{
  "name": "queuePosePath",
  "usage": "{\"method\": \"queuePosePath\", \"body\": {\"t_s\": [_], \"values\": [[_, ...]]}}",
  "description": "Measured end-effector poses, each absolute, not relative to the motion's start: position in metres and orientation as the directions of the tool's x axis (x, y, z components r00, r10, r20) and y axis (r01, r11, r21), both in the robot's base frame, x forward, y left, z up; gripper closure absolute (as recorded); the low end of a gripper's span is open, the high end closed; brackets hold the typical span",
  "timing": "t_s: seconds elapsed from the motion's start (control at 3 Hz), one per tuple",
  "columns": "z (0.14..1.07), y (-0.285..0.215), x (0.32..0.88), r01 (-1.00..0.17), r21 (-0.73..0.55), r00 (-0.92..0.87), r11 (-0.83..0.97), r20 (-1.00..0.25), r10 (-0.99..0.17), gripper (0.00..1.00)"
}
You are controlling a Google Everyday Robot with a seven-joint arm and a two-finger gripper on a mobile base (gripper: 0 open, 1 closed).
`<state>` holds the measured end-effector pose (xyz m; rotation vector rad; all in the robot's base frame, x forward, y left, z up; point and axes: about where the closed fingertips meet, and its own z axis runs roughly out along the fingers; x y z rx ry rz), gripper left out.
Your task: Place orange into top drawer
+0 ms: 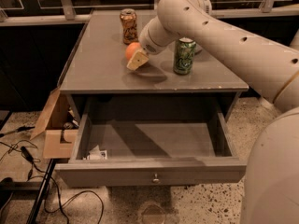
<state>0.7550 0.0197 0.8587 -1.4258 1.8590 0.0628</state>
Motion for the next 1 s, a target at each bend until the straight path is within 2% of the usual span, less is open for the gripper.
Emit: {"method": "queuePosePath", "body": {"t_s": [0.67, 1.0], "values": [[0.8587, 0.0197, 0.7550, -0.839, -0.399, -0.070, 0.370, -0.596, -0.800, 0.80], [0.8656, 0.0196, 0.7459, -0.846, -0.393, -0.058, 0.359, -0.602, -0.796, 1.00]]}}
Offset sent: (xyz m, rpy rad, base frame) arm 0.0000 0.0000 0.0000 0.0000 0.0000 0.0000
